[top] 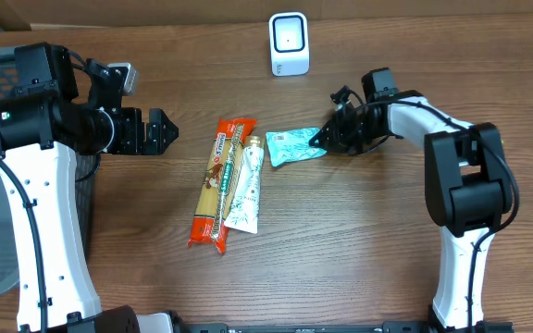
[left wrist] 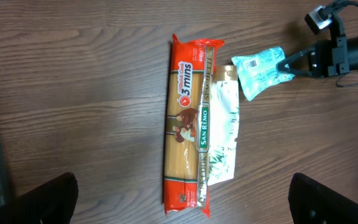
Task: Scan the item barcode
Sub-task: 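Raise the wipes pack up in front of the white scanner box, then carry the wipes pack to the right side and release it, then move the right gripper back left toward the white tube, then grasp the white tube with the right gripper and lift it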
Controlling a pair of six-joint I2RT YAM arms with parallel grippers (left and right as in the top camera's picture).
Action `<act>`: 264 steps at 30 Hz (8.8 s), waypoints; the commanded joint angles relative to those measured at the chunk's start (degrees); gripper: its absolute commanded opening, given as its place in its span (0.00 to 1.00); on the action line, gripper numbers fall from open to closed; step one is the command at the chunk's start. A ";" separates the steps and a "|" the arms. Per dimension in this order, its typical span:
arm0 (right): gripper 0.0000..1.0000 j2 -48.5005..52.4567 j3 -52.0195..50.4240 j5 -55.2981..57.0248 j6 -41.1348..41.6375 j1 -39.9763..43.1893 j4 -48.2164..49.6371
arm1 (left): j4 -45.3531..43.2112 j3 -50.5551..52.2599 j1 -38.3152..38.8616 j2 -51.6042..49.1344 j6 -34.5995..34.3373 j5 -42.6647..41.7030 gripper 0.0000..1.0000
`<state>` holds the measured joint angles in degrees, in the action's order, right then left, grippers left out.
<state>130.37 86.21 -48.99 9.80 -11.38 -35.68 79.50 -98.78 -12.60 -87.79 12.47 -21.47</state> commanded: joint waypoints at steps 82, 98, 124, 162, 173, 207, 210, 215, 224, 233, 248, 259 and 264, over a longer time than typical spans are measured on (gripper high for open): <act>0.04 0.61 10.51 84.96 -85.79 -19.63 60.57 | -0.09 -0.72 0.26 -0.07 1.27 -0.57 0.99; 0.04 3.04 10.51 80.59 -88.96 -18.36 65.22 | -0.07 -0.72 0.26 -0.07 1.27 -0.57 1.00; 0.04 -18.62 10.51 89.77 -66.86 -24.20 38.14 | -0.07 -0.72 0.26 -0.07 1.27 -0.59 0.99; 0.76 -33.62 -6.84 56.02 22.80 21.51 -11.87 | -0.09 -0.72 0.26 -0.07 1.27 -0.57 1.00; 0.79 -45.99 1.68 33.59 22.84 17.90 -16.90 | -0.09 -0.72 0.26 -0.07 1.27 -0.59 1.00; 0.81 -50.80 1.62 33.03 22.77 17.16 -21.33 | -0.07 -0.72 0.26 -0.07 1.27 -0.57 1.00; 0.82 -50.80 1.62 33.00 21.84 17.16 -21.66 | -0.07 -0.72 0.26 -0.07 1.27 -0.57 1.00; 0.83 -50.73 1.60 33.00 19.21 17.16 -22.86 | -0.09 -0.72 0.26 -0.07 1.27 -0.59 1.00; 0.91 -50.51 1.60 24.96 8.46 16.50 -22.75 | -0.07 -0.72 0.26 -0.07 1.27 -0.59 1.00; 1.00 -44.33 1.60 23.47 8.37 2.08 -21.35 | -0.09 -0.72 0.26 -0.07 1.27 -0.59 0.99; 1.00 -21.68 1.51 27.30 18.80 -15.13 -14.16 | -0.07 -0.72 0.26 -0.07 1.27 -0.59 0.99; 0.91 -12.57 1.51 33.92 20.61 -23.34 -5.29 | -0.09 -0.72 0.26 -0.07 1.27 -0.57 0.99; 0.84 -10.75 1.49 39.47 21.99 -25.83 -5.33 | -0.09 -0.72 0.26 -0.07 1.27 -0.57 1.00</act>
<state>118.45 87.18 -15.07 30.22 -36.36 -41.19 79.48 -98.78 -12.60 -87.79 12.47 -21.45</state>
